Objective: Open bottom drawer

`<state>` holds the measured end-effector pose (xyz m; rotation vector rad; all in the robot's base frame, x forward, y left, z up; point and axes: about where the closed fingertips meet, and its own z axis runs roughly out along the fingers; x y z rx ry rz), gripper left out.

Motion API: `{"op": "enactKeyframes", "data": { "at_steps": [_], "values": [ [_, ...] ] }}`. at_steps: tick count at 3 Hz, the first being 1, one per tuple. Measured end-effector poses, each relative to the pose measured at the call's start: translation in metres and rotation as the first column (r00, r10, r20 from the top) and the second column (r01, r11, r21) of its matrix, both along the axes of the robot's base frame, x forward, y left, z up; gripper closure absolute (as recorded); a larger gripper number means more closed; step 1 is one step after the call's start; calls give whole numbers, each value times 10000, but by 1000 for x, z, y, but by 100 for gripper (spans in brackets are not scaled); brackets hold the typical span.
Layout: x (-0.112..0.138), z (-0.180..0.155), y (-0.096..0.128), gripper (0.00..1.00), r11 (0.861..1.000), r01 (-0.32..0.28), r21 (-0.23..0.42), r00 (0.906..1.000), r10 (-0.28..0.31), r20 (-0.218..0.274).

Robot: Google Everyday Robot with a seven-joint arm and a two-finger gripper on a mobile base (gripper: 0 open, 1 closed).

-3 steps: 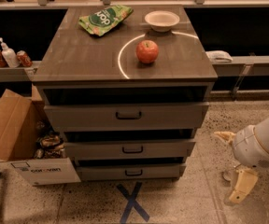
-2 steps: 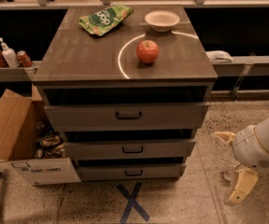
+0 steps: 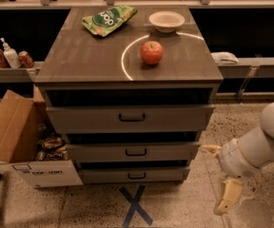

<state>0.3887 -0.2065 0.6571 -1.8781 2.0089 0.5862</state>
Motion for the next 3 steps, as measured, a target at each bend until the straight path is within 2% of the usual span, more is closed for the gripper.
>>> {"op": "enactKeyframes", "data": {
  "at_steps": [1, 2, 3],
  "values": [
    [2, -51, 22, 0, 9968, -553, 573, 9984, 556, -28],
    [19, -124, 28, 0, 9904, -942, 1015, 9955, 936, 106],
    [4, -158, 37, 0, 9851, -873, 1478, 9939, 962, -537]
  ]
}}
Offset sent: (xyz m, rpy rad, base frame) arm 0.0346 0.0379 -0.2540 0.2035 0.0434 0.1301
